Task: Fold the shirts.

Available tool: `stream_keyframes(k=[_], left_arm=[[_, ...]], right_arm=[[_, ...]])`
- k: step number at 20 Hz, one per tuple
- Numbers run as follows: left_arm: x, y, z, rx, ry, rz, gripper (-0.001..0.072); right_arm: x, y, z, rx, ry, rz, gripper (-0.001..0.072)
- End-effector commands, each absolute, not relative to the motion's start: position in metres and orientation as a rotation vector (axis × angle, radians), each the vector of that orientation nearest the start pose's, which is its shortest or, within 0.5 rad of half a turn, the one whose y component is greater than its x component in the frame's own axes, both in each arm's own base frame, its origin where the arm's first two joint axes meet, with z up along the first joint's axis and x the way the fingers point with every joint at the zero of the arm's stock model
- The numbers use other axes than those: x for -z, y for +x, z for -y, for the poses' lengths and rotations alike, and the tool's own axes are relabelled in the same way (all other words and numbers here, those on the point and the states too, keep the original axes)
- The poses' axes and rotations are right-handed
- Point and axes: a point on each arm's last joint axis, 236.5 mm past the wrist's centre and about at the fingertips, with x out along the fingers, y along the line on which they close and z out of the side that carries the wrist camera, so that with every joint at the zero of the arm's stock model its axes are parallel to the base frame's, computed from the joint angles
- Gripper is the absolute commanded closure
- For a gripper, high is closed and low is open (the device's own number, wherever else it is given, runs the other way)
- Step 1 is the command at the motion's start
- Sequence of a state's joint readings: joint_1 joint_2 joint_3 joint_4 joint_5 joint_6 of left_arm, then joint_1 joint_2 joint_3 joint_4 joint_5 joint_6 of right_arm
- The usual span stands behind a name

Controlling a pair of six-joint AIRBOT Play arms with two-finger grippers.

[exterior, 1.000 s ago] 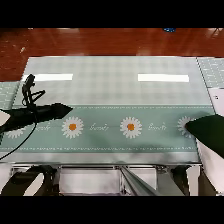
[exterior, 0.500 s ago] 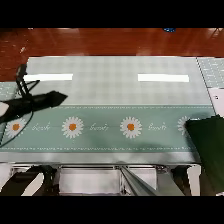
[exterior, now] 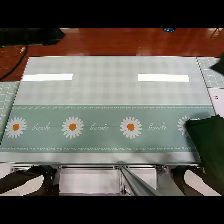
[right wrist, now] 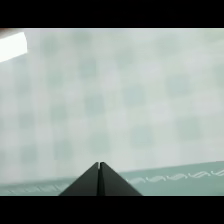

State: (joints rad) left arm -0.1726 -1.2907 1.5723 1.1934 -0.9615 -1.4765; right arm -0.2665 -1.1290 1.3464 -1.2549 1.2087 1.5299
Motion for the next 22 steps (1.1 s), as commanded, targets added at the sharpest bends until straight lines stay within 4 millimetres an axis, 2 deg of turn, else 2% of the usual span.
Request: stream_keyframes(k=[1,2,3,5,11,22], left_arm=[[-0.141,0.460,0.140,0.312,-0.043,-0.897,0.0690],[-0.117,0.455,0.135,0.299,-0.046,-0.949,0.0690],[-0.103,0.451,0.131,0.290,-0.048,-0.978,0.0690],[-0.095,0.448,0.130,0.287,-0.047,-0.996,0.0690],[-0.092,0.447,0.130,0.288,-0.046,-1.010,0.0690],[-0.066,0.451,0.131,0.282,-0.043,-1.065,0.0690]], right_arm=[[-0.083,0.415,-0.014,0.022,-0.039,-1.089,0.0689],[-0.063,0.413,-0.022,0.011,-0.030,-1.136,0.0689],[-0.046,0.411,-0.029,-0.005,-0.009,-1.181,0.0688],[-0.033,0.411,-0.037,-0.024,0.021,-1.215,0.0688],[-0.035,0.414,-0.037,-0.024,0.021,-1.200,0.0688],[-0.035,0.414,-0.037,-0.024,0.021,-1.200,0.0688]])
